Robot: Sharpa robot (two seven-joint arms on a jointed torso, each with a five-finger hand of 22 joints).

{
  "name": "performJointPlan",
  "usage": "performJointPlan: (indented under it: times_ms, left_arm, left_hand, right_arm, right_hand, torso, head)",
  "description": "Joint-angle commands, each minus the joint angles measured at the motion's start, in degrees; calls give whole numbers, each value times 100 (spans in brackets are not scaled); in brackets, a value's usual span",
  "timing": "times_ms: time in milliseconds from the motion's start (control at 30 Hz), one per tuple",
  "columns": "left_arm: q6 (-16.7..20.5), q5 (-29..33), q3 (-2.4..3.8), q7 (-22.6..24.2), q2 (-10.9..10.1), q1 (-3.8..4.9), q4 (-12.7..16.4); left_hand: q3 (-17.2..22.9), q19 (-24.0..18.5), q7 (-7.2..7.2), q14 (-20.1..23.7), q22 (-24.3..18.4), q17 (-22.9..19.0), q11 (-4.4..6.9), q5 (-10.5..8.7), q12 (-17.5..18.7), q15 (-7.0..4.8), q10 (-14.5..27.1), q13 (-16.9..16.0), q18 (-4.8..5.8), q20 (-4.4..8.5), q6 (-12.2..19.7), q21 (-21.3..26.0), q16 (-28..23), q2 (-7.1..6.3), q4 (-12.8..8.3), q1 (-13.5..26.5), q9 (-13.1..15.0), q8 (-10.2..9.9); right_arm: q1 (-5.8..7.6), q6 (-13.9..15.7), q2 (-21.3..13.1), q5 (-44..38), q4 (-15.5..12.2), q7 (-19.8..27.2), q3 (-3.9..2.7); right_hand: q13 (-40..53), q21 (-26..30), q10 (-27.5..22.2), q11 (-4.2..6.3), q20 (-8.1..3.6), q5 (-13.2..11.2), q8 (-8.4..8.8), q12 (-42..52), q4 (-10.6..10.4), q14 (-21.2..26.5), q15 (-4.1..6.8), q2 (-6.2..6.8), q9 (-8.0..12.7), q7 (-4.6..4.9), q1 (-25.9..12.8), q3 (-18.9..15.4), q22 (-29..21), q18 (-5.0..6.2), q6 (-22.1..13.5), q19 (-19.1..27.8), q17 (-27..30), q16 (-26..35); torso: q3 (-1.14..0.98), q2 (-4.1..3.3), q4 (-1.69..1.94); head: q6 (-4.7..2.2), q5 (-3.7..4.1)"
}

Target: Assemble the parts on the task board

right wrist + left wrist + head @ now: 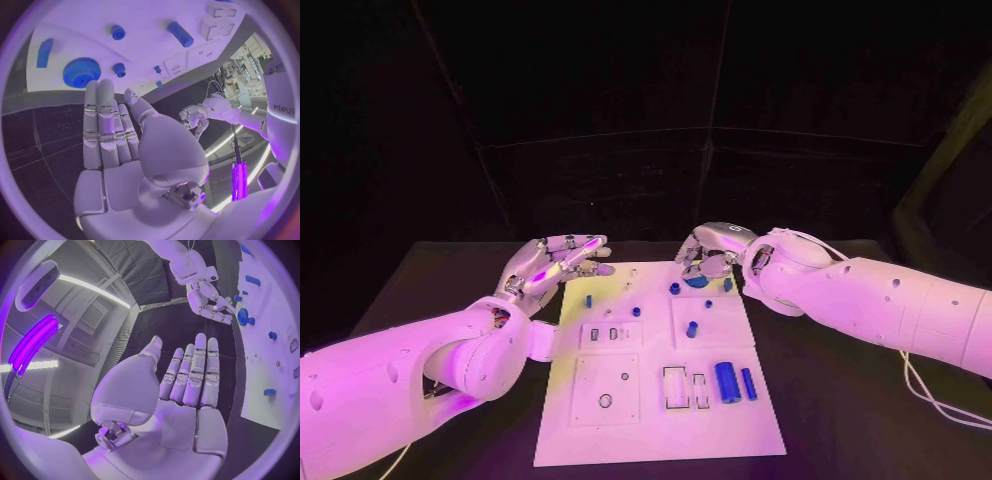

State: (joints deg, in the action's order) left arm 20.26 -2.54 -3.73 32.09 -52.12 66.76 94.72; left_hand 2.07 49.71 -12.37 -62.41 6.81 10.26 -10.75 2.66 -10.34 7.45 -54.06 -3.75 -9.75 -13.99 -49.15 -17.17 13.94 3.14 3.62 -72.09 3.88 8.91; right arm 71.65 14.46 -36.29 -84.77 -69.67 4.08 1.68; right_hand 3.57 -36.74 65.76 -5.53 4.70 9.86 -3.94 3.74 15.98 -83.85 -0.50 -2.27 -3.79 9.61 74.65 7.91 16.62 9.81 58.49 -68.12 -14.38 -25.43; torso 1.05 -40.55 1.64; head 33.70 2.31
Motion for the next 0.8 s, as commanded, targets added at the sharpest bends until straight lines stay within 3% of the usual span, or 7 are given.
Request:
performJointPlan:
  times_ms: [33,333,567,800]
  left_arm:
    - [-181,-55,6,-24,-2,14,32]
    - [-248,-55,6,-64,39,17,-13]
    - [-318,-54,6,-106,74,17,-41]
    - [-339,-54,5,-125,81,17,-56]
  left_hand:
    - [-8,83,-185,-49,-5,15,-6,18,40,1,-25,4,-87,6,-27,-49,-46,7,-38,-52,-9,-39]
    - [-25,192,-183,-103,-7,47,0,18,77,-12,-40,2,-86,23,-40,-79,-66,25,-54,-36,-10,-70]
    - [-35,246,-187,-147,-9,70,0,18,102,-20,-39,3,-85,35,-37,-93,-66,38,-62,-26,-11,-91]
    - [-35,256,-190,-156,-10,75,-2,19,111,-21,-34,4,-84,37,-34,-95,-67,46,-64,-26,-12,-98]
  right_arm:
    - [34,-353,40,-800,-14,-376,-6]
    - [54,-618,204,-1009,56,-423,-5]
    - [56,-784,289,-1034,97,-422,-3]
    - [56,-958,366,-1041,162,-439,-2]
  right_hand:
    - [1,-157,-72,-3,27,-35,22,-18,-5,-255,6,6,1,-34,-70,36,98,55,2,26,-171,-276]
    - [2,-756,-210,-19,63,-47,21,-14,-28,-193,-6,25,-1,-45,-107,99,472,62,-45,149,-753,-1217]
    - [5,-1075,-210,-26,86,-44,20,-9,-38,-127,-21,24,-2,-34,-119,156,676,67,-60,260,-1002,-1638]
    - [5,-1458,-182,-32,101,-49,18,-9,-48,-150,-26,-2,-2,-32,-132,252,1014,43,-48,259,-1797,-2439]
  torso:
    - [3,-85,23]
    - [10,-125,54]
    - [13,-146,44]
    - [5,-161,47]
  head:
    - [-17,21]
    - [-30,53]
    - [-38,37]
    - [-37,45]
